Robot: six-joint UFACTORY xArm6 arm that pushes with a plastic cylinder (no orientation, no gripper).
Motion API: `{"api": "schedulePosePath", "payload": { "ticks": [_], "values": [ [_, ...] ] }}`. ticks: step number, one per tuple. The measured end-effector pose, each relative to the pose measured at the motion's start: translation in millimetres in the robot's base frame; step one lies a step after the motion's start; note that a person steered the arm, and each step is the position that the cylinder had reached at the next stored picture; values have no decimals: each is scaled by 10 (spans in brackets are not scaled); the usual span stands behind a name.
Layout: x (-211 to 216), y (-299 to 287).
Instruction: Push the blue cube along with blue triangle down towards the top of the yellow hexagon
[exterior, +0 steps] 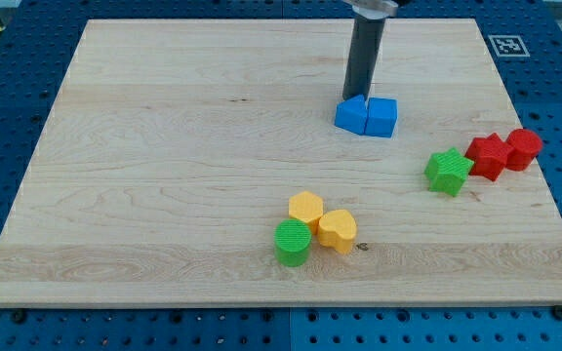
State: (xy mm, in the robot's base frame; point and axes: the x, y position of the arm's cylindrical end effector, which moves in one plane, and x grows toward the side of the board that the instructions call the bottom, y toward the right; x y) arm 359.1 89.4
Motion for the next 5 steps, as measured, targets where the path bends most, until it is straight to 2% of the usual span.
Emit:
{"api": "schedulePosePath", "payload": {
  "ticks": [1,3,4,5],
  "values": [
    [-71,287],
    [454,895],
    [512,903],
    [465,674]
  ]
}}
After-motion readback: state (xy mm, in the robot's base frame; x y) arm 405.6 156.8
